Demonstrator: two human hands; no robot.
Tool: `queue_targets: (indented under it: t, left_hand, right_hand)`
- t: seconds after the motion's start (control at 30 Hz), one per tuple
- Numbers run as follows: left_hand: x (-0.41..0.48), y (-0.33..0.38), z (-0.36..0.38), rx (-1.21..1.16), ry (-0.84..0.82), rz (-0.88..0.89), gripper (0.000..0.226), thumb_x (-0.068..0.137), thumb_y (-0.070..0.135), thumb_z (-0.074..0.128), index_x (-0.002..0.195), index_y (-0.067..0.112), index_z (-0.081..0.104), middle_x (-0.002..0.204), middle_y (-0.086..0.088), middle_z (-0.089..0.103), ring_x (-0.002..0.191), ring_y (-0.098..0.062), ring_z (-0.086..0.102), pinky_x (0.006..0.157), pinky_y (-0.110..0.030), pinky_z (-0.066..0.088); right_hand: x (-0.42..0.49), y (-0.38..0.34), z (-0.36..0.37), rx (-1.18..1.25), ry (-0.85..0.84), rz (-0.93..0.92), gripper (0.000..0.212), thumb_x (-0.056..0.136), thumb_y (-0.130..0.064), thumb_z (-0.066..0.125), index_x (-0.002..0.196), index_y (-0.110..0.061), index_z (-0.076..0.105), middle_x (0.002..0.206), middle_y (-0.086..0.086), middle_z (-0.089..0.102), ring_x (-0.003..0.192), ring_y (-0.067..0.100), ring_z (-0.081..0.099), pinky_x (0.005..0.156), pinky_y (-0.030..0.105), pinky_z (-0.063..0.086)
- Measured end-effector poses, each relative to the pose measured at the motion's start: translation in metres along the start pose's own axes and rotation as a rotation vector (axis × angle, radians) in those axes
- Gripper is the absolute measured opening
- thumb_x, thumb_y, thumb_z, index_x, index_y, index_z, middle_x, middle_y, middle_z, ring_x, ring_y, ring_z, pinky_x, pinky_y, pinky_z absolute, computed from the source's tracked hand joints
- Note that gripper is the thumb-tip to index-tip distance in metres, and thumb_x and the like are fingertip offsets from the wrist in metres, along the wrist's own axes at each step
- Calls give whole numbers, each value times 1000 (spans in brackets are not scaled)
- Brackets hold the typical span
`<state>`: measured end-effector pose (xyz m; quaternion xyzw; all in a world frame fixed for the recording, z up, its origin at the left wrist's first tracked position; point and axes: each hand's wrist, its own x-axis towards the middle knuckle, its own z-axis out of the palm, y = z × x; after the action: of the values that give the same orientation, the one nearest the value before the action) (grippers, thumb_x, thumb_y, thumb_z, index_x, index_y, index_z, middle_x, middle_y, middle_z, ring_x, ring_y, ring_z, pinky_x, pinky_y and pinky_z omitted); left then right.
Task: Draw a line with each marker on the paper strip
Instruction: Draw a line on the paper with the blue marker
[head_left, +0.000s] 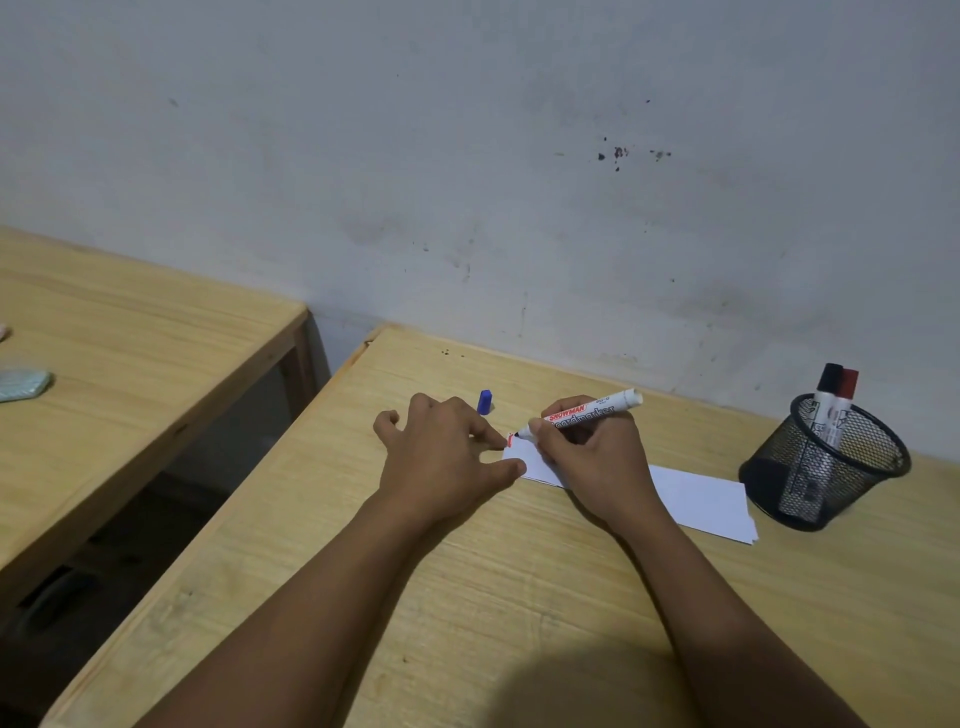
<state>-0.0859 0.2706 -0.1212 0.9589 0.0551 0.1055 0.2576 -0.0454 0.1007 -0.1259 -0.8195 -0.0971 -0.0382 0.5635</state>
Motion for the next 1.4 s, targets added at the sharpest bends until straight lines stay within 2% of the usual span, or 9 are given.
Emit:
queue_targets:
  t: [0.17, 0.33, 0.57, 0.77, 0.93, 1.13, 1.3, 1.4]
  left_hand:
    - [0, 0, 0, 0, -6, -3, 35, 74, 64, 69, 97, 39, 77, 122, 18, 62, 124, -13, 40, 108, -51, 20]
    - [1, 1, 0, 17, -18, -10, 37, 75, 65, 68, 100, 38, 77, 125, 17, 62, 125, -13, 40, 108, -51, 21]
    - [0, 1, -1, 18, -15, 0, 38, 75, 64, 68, 101, 38, 77, 126, 16, 62, 125, -13, 40, 109, -51, 20]
    - [-1, 0, 0, -10, 6, 4, 35, 72, 63, 70, 96, 38, 78, 114, 18, 64, 121, -13, 42, 108, -52, 21]
    - [0, 1, 0, -2, -1, 2, 35, 73, 63, 70, 97, 39, 78, 117, 18, 64, 123, -13, 41, 108, -52, 21]
    - [-2, 0, -1, -27, 9, 0, 33, 72, 63, 71, 93, 39, 78, 115, 20, 63, 122, -12, 41, 108, -52, 19]
    - [-2, -3, 2, -43, 23, 5, 36, 72, 65, 69, 94, 38, 77, 114, 20, 63, 121, -10, 42, 109, -50, 17]
    - [-2, -2, 0, -163, 116, -42, 37, 75, 68, 67, 89, 34, 76, 101, 19, 68, 110, -7, 42, 109, -52, 19]
  right_hand:
    - [-1, -1, 0, -29, -5, -4, 10, 90, -21, 74, 82, -15, 75, 73, -5, 72, 70, 9, 69, 63, 19, 51]
    - [-1, -3, -1, -44, -27, -9, 14, 89, -20, 73, 76, -15, 74, 68, -5, 71, 66, 9, 66, 63, 21, 50]
    - [-3, -7, -2, -44, -39, -10, 10, 87, -16, 76, 78, -12, 74, 75, 0, 75, 71, 13, 71, 65, 25, 58]
    - [-3, -7, -3, -43, -42, -1, 10, 86, -15, 76, 77, -12, 73, 72, 2, 73, 64, 9, 67, 58, 18, 51]
    - [-3, -7, -2, -50, -47, 8, 9, 86, -15, 76, 79, -11, 73, 73, 1, 72, 63, 3, 66, 58, 17, 50]
    - [-10, -8, -4, 163, 218, -61, 8, 87, -4, 76, 83, -2, 69, 71, 0, 70, 61, 2, 64, 58, 14, 50]
    - [-10, -8, -2, 119, 294, -113, 9, 86, -6, 77, 85, -2, 69, 71, 0, 70, 60, 0, 65, 57, 11, 49]
    - [-11, -9, -1, 87, 328, -163, 10, 86, -5, 77, 85, -1, 68, 72, 1, 70, 62, -2, 64, 58, 9, 49]
